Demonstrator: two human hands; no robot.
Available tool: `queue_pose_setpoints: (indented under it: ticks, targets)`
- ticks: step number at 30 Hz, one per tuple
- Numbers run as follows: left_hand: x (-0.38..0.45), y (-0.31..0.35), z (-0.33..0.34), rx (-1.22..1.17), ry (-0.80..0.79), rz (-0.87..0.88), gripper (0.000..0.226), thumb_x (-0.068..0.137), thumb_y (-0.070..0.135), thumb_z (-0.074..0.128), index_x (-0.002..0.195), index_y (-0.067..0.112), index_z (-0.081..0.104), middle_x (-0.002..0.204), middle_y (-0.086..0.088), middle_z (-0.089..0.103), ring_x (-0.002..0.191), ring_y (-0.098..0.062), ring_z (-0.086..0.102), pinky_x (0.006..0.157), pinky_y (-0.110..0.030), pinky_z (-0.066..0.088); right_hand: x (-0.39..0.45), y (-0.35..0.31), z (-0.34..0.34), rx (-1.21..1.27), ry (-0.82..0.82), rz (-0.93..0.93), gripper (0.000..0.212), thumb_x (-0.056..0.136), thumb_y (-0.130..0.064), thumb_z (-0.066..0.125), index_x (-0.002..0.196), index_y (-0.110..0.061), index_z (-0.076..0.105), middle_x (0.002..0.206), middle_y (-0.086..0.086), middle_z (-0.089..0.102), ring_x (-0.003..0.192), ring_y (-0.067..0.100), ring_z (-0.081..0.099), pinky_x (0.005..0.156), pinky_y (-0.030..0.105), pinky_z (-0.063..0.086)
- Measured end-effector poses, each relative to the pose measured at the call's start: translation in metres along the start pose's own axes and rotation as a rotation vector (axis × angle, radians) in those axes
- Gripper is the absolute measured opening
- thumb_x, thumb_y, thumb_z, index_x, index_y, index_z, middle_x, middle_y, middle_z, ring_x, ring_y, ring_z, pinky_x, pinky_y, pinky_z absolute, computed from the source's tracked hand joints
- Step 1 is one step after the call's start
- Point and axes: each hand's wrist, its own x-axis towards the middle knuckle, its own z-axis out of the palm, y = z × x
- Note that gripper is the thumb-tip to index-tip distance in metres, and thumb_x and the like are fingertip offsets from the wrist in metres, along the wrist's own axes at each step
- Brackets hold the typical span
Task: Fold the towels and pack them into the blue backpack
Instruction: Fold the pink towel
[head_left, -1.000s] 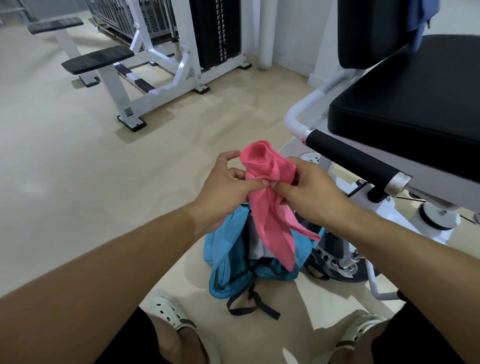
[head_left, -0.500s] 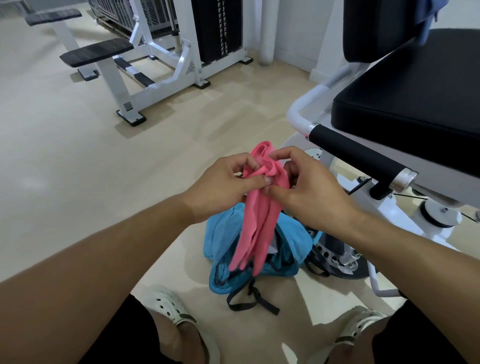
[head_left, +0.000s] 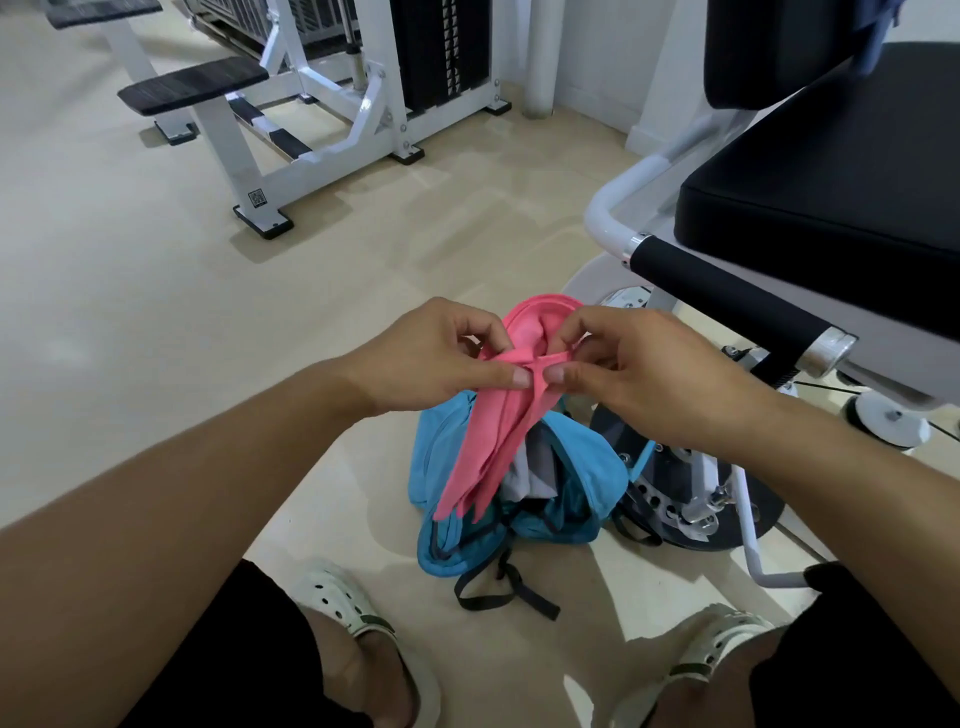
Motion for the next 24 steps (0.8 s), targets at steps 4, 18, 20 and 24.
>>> queue_pose_setpoints:
  ticks: [4,18,20,24]
  targets:
    - [0.000,-0.002,-0.005,0.083,0.028,0.019,0.021,0.078,0.028,0.085,0.082,0.011,0.074,0.086,-0.015,0.073,0.084,-0.031,0.067,0.083,-0.040,0.053,0.001,0.001,0.000,-0.130,0.063,-0.014,0.009,0.090,-0.034,0.075,0.088,-0.030,0.066,0.078,-0.011,0.073,0.077,0.002,0.068,0.074,0.031,0.054]
    - [0.011,-0.017,-0.006,0.006,0.173,0.051,0.020,0.092,0.002,0.058,0.083,0.020,0.054,0.083,-0.029,0.067,0.073,-0.023,0.056,0.076,-0.042,0.049,0.002,0.000,-0.004,-0.217,0.078,-0.136,0.013,0.082,-0.037,0.079,0.084,-0.033,0.066,0.095,-0.014,0.062,0.097,0.005,0.054,0.086,0.028,0.046]
    - [0.013,-0.023,-0.012,0.129,0.210,0.058,0.021,0.095,-0.001,0.051,0.090,0.019,0.055,0.071,-0.010,0.067,0.063,-0.012,0.053,0.065,-0.027,0.045,0.002,0.001,-0.005,-0.248,0.068,-0.115,0.013,0.086,-0.037,0.076,0.087,-0.033,0.064,0.094,-0.014,0.062,0.094,0.003,0.053,0.079,0.023,0.043]
    - [0.014,-0.038,-0.033,0.491,0.241,-0.004,0.034,0.092,-0.007,0.043,0.092,0.023,0.059,0.088,0.009,0.068,0.066,-0.003,0.057,0.059,-0.026,0.046,0.003,0.008,-0.014,-0.392,-0.087,-0.021,0.010,0.092,-0.028,0.071,0.091,-0.031,0.061,0.092,-0.012,0.068,0.085,0.001,0.058,0.070,0.019,0.044]
